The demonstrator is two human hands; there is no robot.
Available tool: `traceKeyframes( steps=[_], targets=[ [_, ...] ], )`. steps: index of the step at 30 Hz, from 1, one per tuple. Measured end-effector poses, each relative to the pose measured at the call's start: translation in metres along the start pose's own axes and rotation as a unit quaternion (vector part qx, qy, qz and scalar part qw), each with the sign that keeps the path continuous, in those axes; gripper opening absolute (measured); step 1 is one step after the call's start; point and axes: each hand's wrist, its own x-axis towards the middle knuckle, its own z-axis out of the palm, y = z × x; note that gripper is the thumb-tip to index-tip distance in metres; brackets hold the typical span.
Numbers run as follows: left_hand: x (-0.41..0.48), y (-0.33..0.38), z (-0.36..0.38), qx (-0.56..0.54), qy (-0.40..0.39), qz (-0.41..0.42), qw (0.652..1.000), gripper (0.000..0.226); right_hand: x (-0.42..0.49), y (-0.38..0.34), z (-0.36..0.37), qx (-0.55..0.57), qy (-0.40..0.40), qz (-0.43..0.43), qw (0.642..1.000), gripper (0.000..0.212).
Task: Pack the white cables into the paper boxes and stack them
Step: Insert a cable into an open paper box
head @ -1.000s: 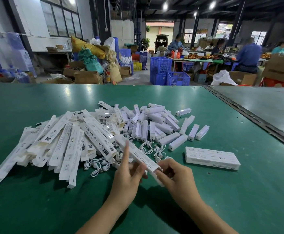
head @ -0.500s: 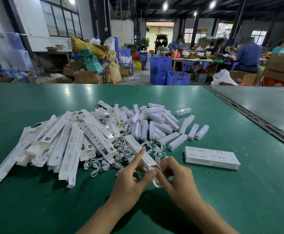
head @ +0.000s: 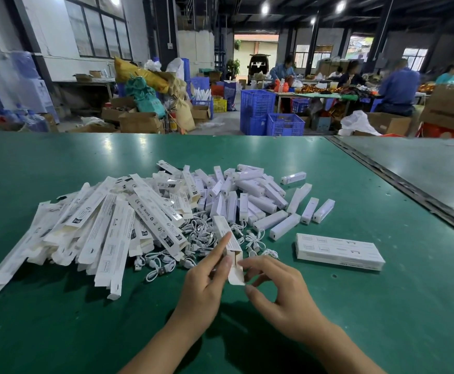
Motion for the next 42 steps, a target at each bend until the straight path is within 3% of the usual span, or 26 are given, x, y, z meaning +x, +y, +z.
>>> traceKeyframes(
  steps=[5,12,19,23,33,42],
  targets=[
    [0.001,0.004,-0.001,-0.025,-0.009,-0.018,0.999,0.040,0.001,0.004,0.007,-0.026,0.023,-0.019,0.999,0.039],
    [0.001,0.010,-0.001,-0.031,-0.010,-0.019,0.999,0.038,0.003,0.003,0.010,-0.054,0.080,-0.037,0.995,0.020],
    [-0.001,0.014,-0.001,-0.024,-0.017,-0.036,0.999,0.035,0.003,0.002,0.010,-0.062,0.133,-0.045,0.988,0.016],
    [-0.003,0.013,0.001,-0.016,-0.030,-0.034,0.999,0.035,0.003,0.003,0.010,-0.048,0.167,-0.012,0.985,0.026],
    [-0.004,0.011,0.002,-0.018,0.006,-0.029,0.999,0.022,0.005,0.003,0.008,-0.052,0.163,-0.055,0.984,0.009],
    [-0.003,0.008,0.002,-0.001,-0.009,-0.020,1.000,0.031,0.005,0.004,0.006,-0.042,0.150,-0.060,0.986,0.008]
  ],
)
